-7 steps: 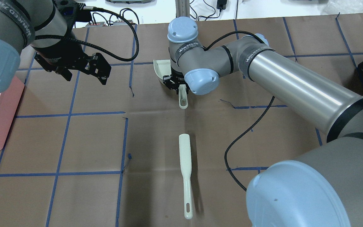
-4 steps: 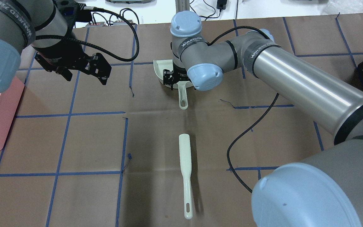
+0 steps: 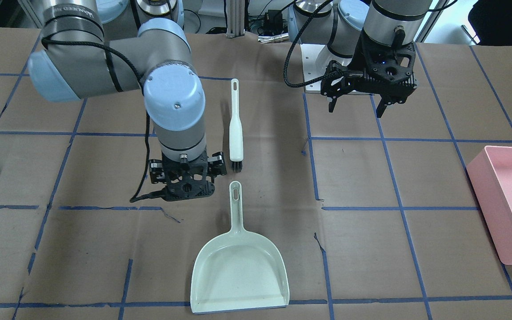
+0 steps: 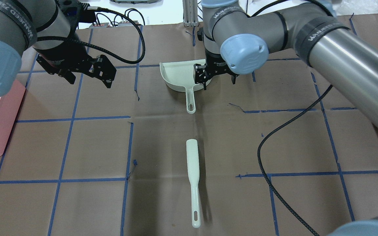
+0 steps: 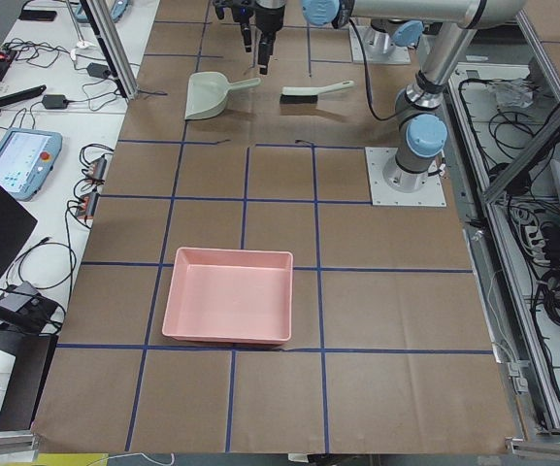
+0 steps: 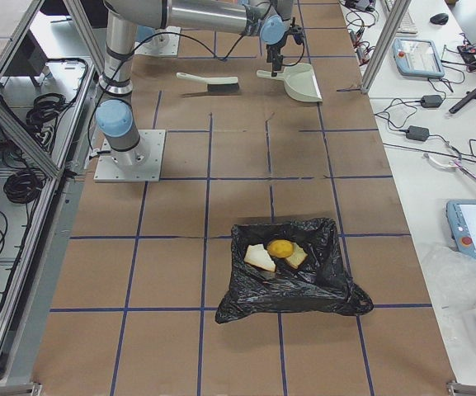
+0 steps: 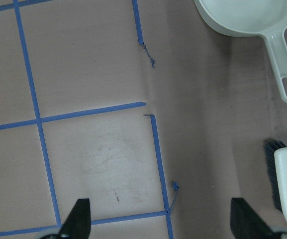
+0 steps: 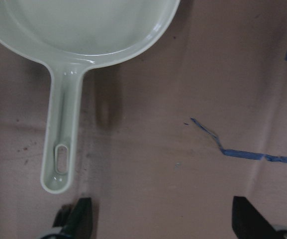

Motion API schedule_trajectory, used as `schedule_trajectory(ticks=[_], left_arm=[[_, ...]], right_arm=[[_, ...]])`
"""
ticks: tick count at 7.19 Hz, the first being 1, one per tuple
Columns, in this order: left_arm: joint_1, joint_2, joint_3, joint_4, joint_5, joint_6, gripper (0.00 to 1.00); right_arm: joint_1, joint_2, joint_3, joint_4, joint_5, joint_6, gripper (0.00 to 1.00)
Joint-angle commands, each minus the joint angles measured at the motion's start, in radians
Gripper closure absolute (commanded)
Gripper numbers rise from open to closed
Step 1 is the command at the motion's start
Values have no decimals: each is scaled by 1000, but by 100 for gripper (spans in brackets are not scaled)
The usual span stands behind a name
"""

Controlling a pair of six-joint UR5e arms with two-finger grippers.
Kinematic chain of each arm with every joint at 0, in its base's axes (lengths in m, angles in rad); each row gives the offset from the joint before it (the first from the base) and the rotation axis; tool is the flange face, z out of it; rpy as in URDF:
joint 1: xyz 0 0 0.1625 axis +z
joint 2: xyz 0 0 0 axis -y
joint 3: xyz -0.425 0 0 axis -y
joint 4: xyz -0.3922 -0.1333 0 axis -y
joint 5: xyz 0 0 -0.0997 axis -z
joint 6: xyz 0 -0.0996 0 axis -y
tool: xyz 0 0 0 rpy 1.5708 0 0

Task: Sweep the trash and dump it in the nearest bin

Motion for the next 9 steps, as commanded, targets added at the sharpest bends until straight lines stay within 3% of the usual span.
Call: schedule_trajectory(ticks=[1,3,4,9], left_arm=[[-4,-3,-1,1,3,2,0],[-4,-3,-1,2,6,10,0],[-6,-1,-1,2,2,5,0],[-9,-3,-4,2,8,5,0]], right_arm=[[-110,-177,97,68,-5,-107,0],[-203,-367,204,85,-9,-147,0],[-215,-427,212,146,-1,-148,0],[-215,-448,214,148,2,-144,0]])
